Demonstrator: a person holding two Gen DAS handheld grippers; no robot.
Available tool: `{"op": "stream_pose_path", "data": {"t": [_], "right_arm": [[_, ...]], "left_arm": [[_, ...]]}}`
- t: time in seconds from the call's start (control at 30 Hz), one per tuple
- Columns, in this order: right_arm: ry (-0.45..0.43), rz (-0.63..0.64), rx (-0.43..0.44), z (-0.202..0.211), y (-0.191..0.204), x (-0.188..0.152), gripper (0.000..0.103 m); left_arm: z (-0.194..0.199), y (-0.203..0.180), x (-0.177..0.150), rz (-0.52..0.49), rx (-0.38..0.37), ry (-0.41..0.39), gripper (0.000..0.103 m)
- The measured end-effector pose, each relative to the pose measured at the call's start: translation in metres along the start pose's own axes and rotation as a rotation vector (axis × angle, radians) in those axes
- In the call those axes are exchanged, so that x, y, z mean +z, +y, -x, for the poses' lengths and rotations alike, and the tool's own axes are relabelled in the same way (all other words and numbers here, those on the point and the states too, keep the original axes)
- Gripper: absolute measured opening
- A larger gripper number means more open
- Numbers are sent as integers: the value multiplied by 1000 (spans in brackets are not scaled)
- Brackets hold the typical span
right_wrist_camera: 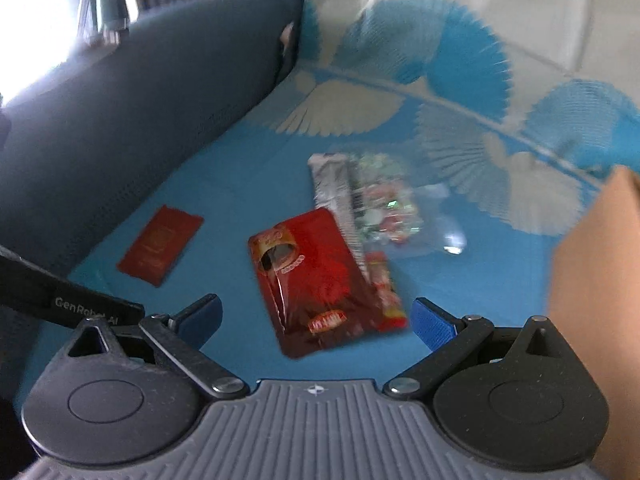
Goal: Organize snacks
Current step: 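Move both tools toward the red pouch and blue strip on the sofa, then grasp the blue strip with the left tool while the right tool grasps the red pouch, then lift the blue strip and red pouch toward the box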
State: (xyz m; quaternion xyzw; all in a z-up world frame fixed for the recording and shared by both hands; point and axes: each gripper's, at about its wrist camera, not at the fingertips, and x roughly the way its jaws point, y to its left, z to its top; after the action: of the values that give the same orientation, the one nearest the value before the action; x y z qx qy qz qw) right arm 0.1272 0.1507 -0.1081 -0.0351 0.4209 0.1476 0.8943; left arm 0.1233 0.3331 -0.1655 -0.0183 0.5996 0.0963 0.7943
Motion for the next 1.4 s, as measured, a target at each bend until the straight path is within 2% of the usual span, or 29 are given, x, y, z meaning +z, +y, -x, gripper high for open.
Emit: {"op": "stream_pose_path", "data": {"t": [0.13,0.3,0.57,0.63,0.67,0.7,0.77,0.8,0.83,0.87,0.9,0.97,1.4], "right_arm": [[25,70,-13,-36,5,3,100],[61,29,-27,-64,-9,7,100],[8,191,-13,-69,6,4,100],[-1,217,-16,-69,11,5,96],[-1,211,-1,-67,12,6,84],[5,190,26,-65,11,7,79],[-2,178,26,-59,12,8,69],[-1,178,29,-55,12,8,66],[7,168,30,-52,12,7,66],[12,150,23,-47,11,6,65],[6,137,18,-41,11,5,64],[-13,118,14,-26,11,2,64],[-140,-42,-45,95,-2,-29,64]], "left_arm": [[-19,2,7,45,-3,29,103],[-21,11,9,107,-47,21,103],[-24,20,20,161,-70,71,103],[-27,16,23,169,-68,79,103],[-26,16,24,170,-68,80,103],[-26,16,24,168,-72,80,103],[-20,16,23,156,-73,68,96],[-15,16,23,147,-69,46,82],[-7,16,21,142,-67,15,60],[0,15,19,137,-73,0,45],[4,15,19,133,-89,0,24],[11,19,17,153,-137,13,5],[107,15,-45,13,-310,-155,3]]}}
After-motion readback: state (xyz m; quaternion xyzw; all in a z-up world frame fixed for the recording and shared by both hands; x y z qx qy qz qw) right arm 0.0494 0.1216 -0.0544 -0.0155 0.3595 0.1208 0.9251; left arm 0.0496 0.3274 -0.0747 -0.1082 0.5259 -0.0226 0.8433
